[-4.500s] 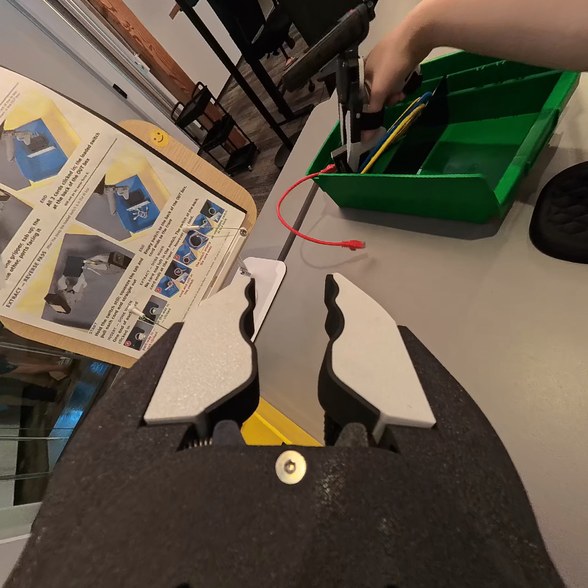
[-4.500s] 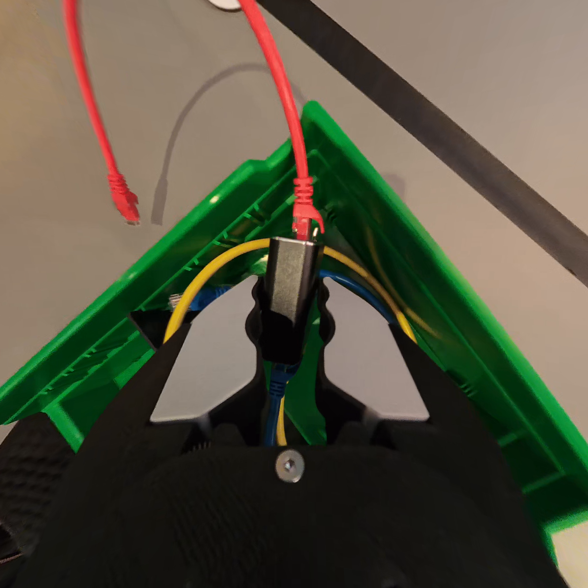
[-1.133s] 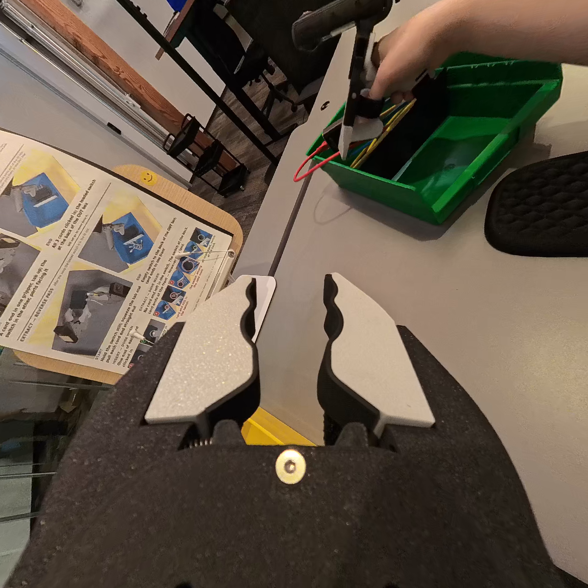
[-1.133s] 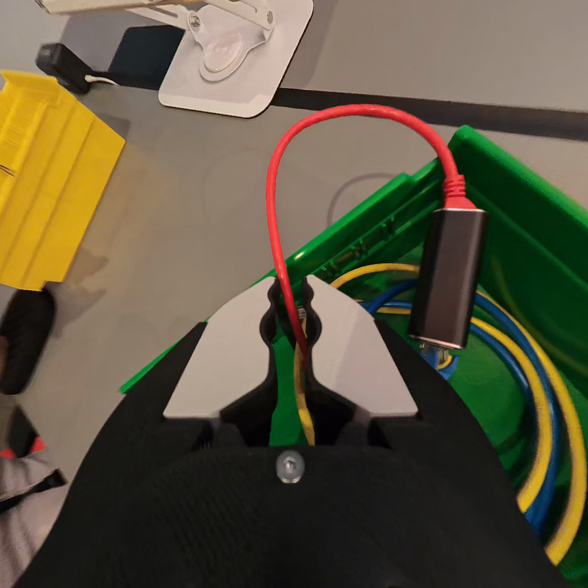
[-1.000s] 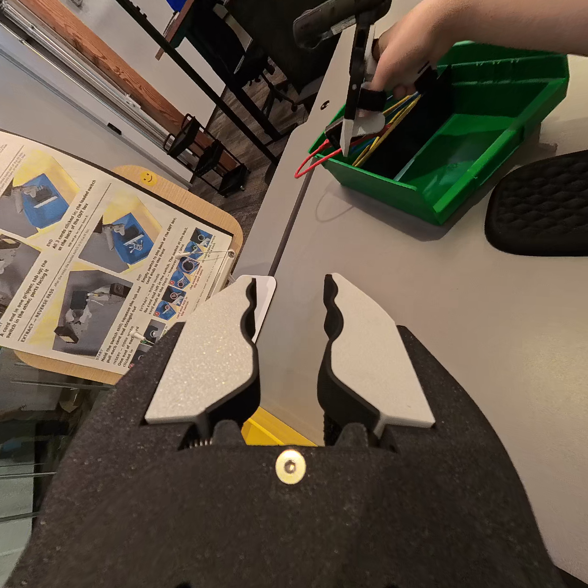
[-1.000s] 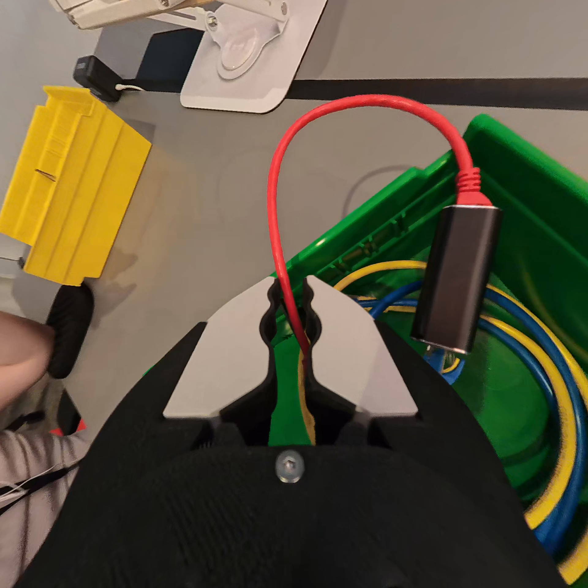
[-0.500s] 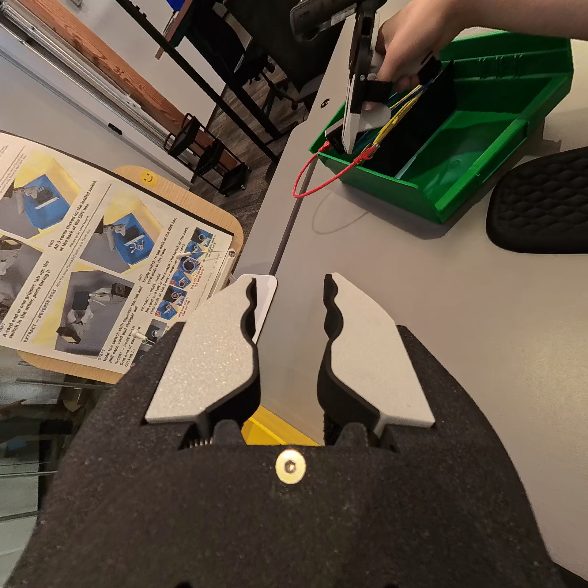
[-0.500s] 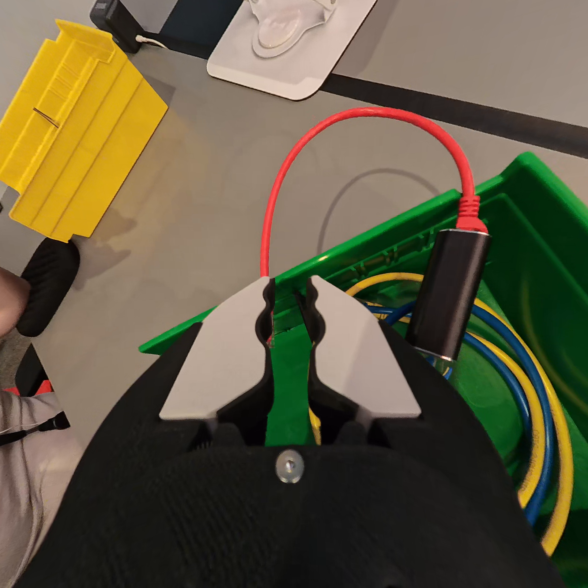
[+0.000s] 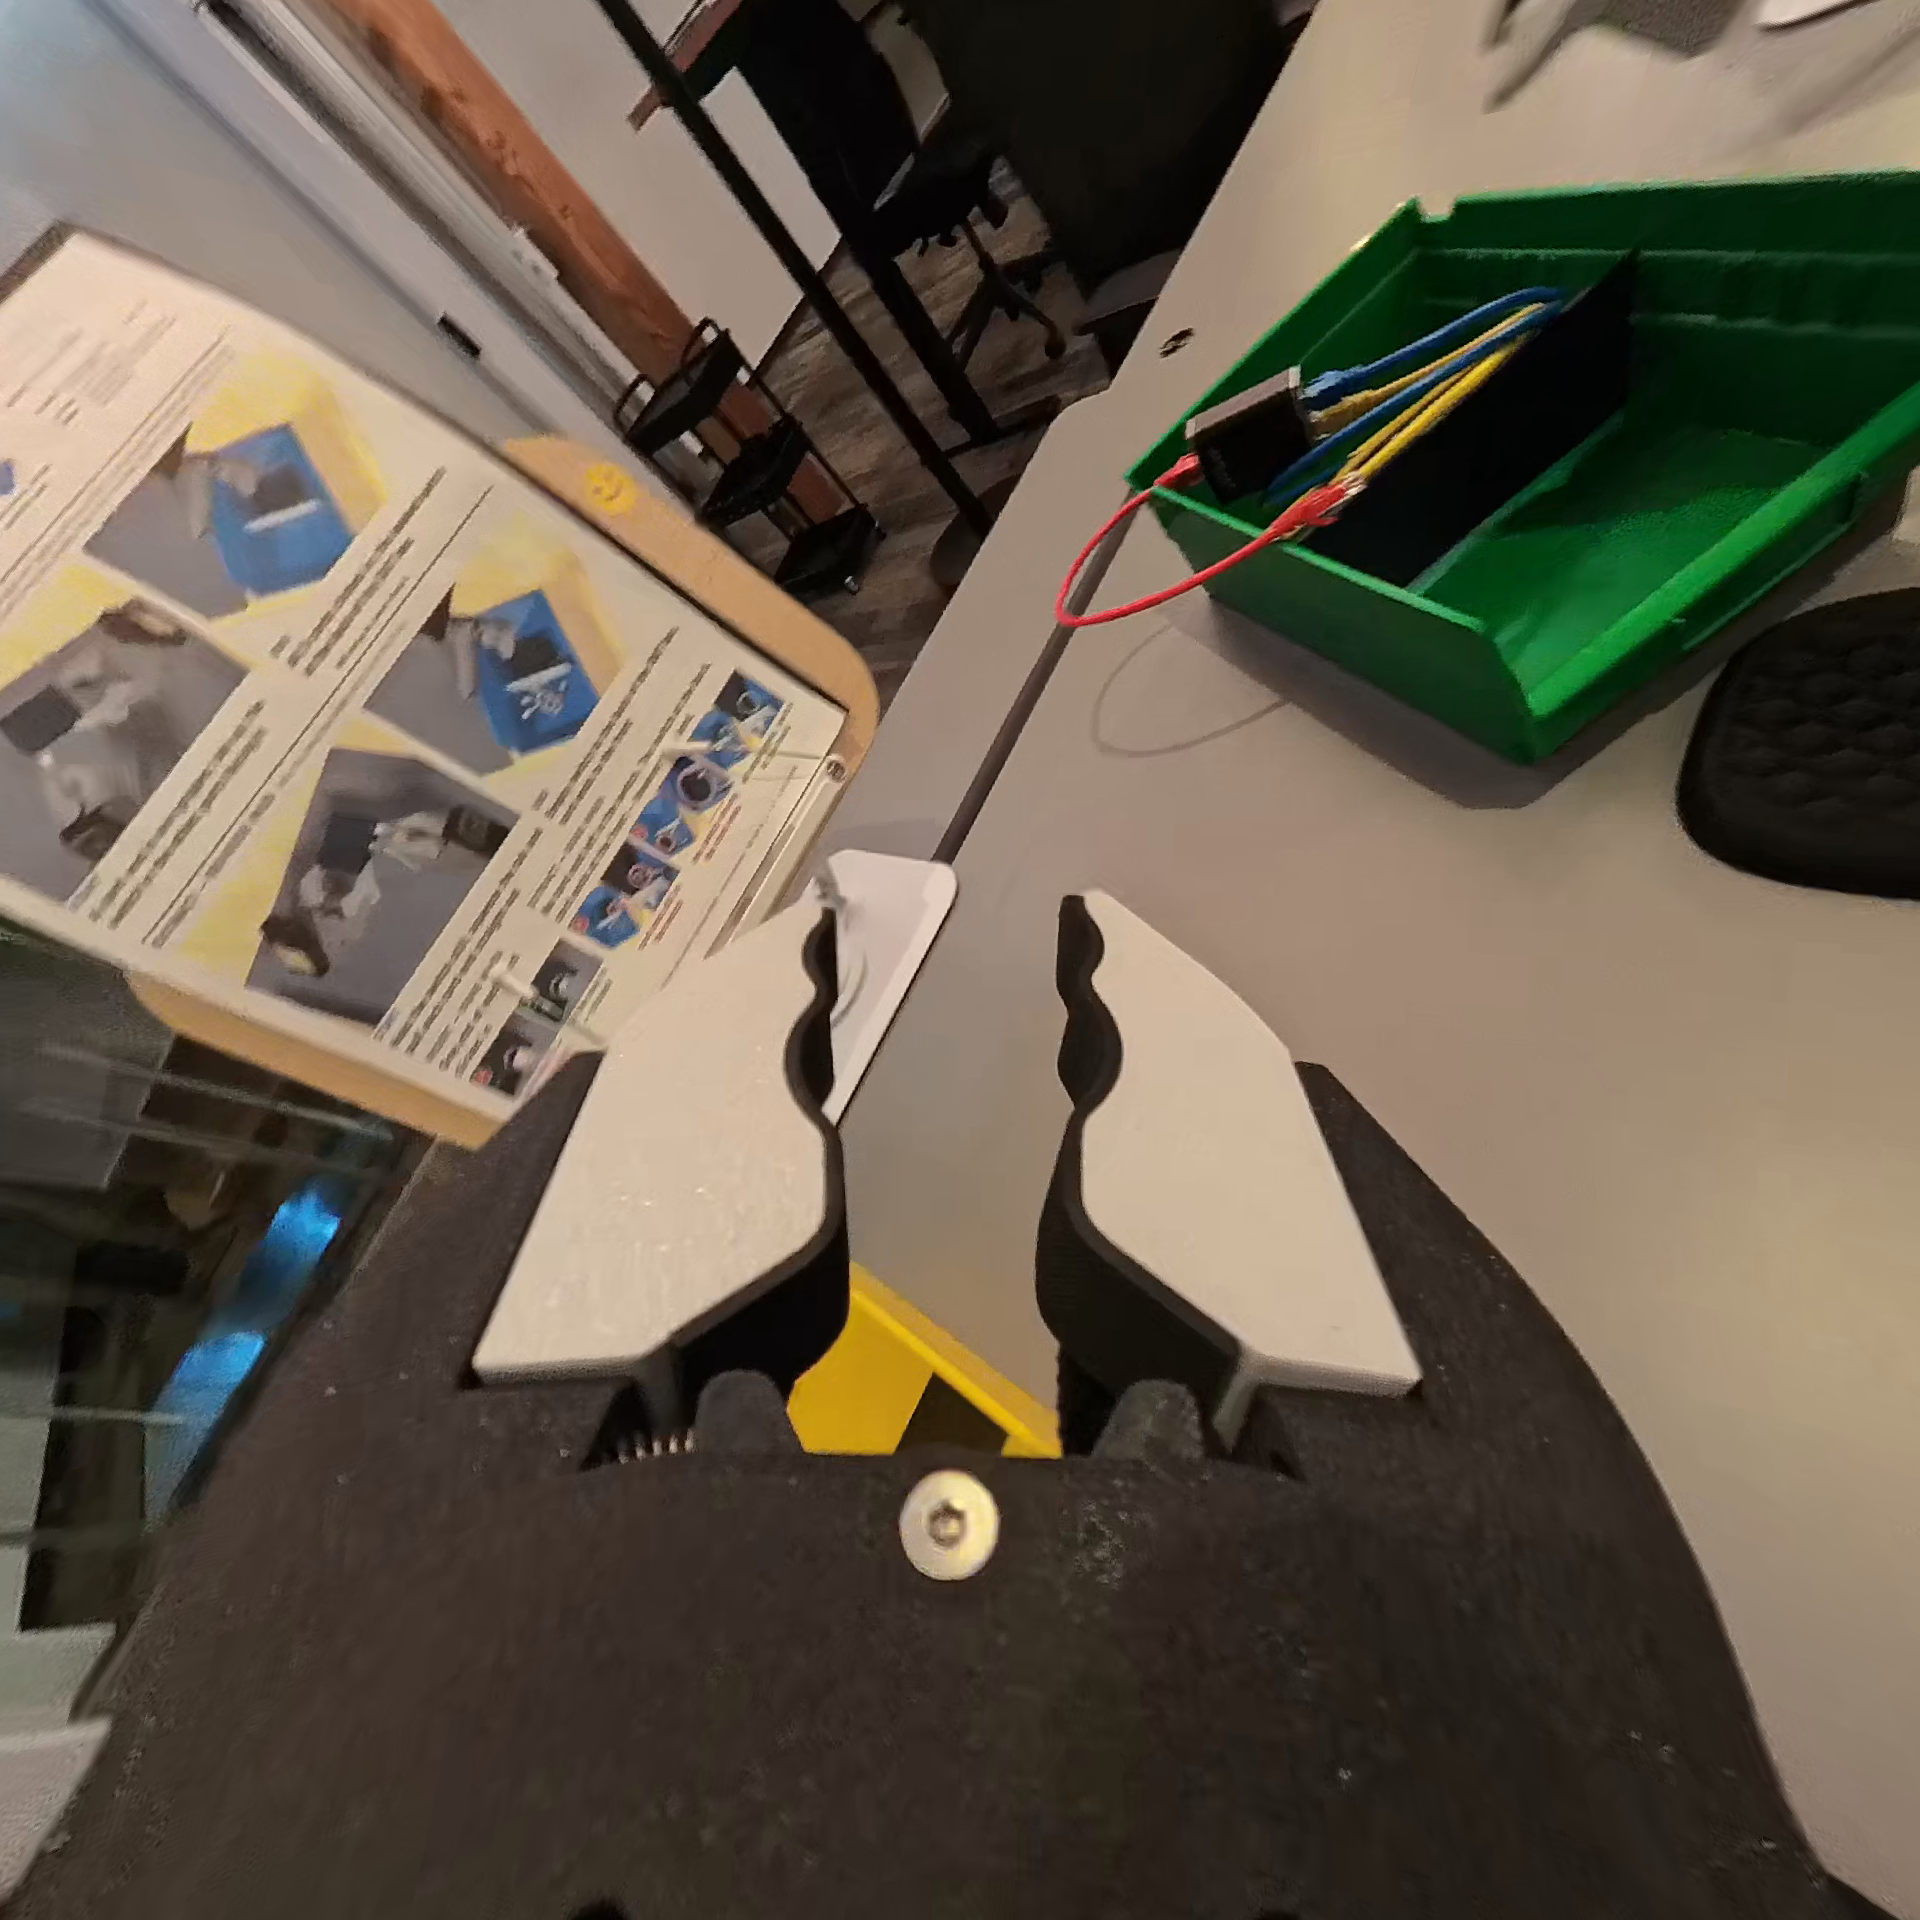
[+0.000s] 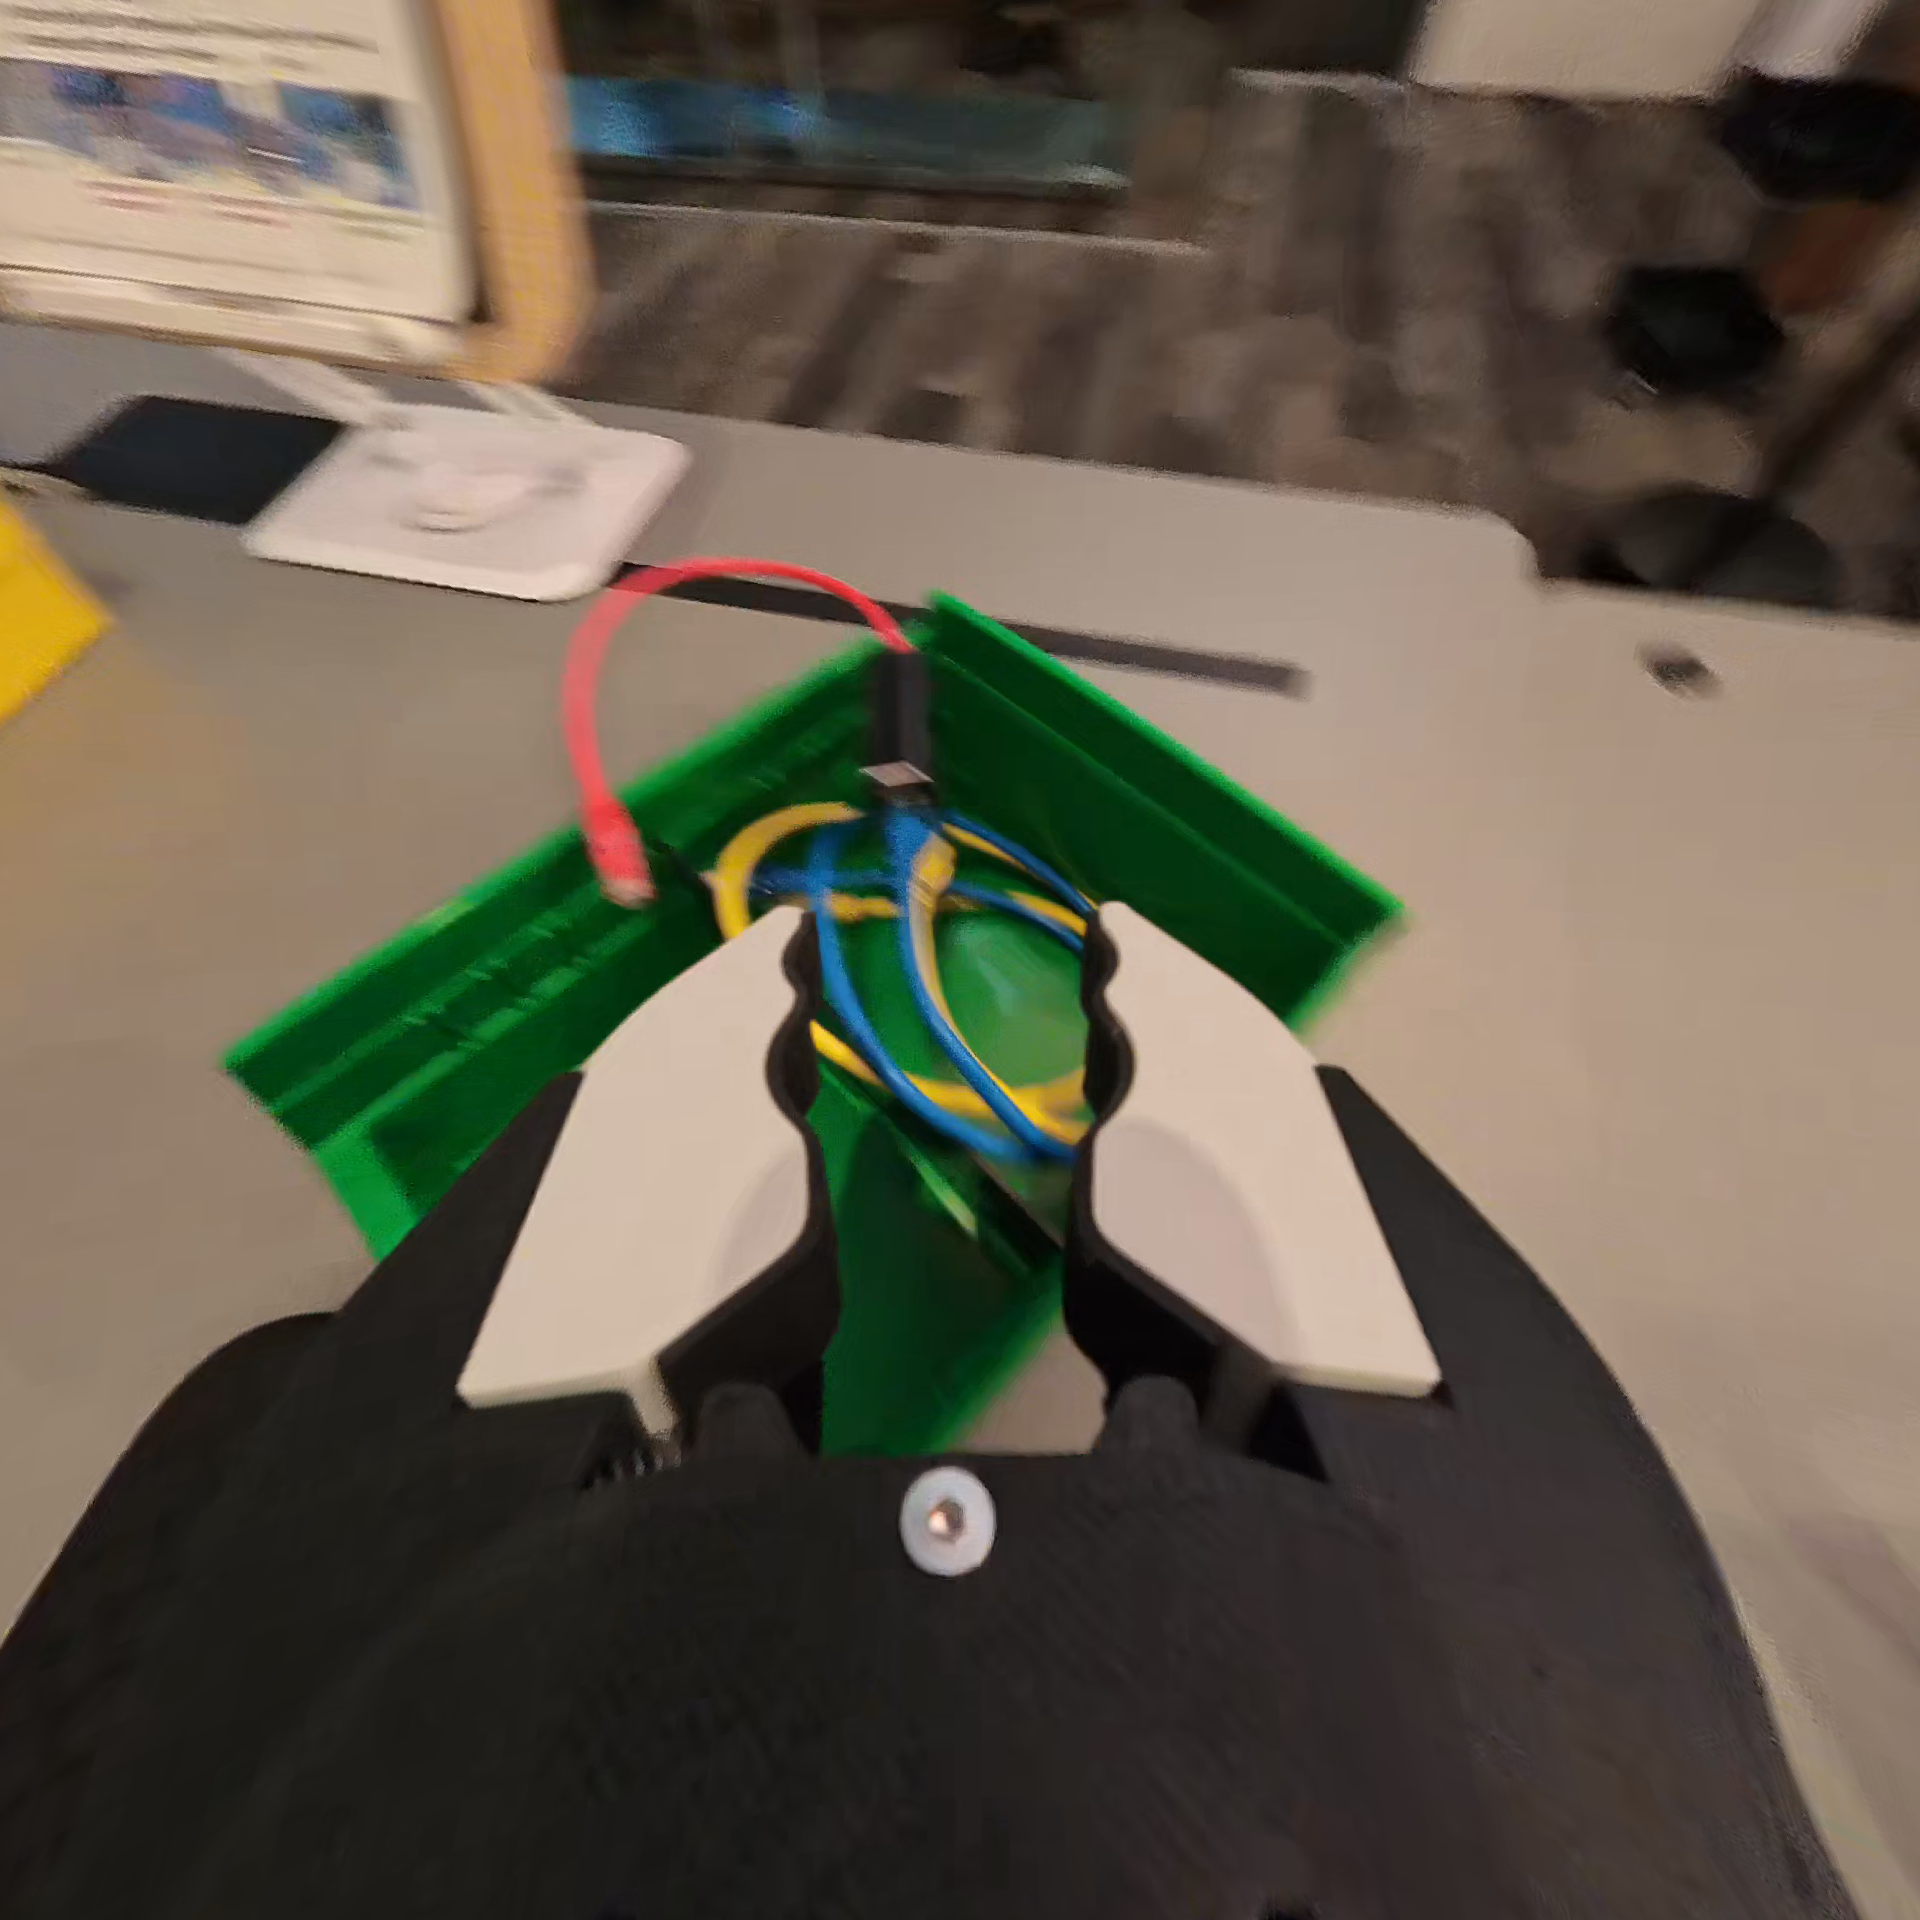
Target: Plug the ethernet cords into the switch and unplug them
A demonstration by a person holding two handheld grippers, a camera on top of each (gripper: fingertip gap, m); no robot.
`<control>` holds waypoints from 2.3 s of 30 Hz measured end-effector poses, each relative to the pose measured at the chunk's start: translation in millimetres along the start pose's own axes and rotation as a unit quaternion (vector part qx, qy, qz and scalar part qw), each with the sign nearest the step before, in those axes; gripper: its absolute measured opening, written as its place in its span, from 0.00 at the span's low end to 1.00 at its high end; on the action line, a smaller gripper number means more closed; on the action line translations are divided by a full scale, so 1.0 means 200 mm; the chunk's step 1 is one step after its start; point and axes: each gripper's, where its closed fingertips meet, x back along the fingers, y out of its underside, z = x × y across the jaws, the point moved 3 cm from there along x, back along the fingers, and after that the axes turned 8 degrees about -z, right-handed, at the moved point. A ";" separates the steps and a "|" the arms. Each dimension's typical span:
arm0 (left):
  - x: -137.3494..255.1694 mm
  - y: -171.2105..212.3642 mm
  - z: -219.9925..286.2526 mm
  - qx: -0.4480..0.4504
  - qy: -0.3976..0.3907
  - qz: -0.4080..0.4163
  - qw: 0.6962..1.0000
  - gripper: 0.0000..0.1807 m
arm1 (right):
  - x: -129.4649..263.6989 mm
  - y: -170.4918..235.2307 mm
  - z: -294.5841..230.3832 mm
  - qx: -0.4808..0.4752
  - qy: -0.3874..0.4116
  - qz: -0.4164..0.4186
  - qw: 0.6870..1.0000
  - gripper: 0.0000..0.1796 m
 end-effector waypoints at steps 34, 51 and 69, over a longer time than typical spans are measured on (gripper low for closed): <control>0.36 1.25 -0.59 0.423 -0.130 -0.277 0.853 0.29 | -0.28 0.61 -0.02 -0.057 0.050 -0.401 0.913 0.22; 0.39 1.49 -0.56 0.499 -0.123 -0.338 0.789 0.25 | -0.57 0.43 -0.42 -0.061 -0.108 -0.429 0.895 0.12; 0.27 1.71 -0.36 0.535 -0.040 -0.432 0.725 0.26 | -0.55 0.44 -0.50 -0.115 -0.143 -0.458 0.870 0.13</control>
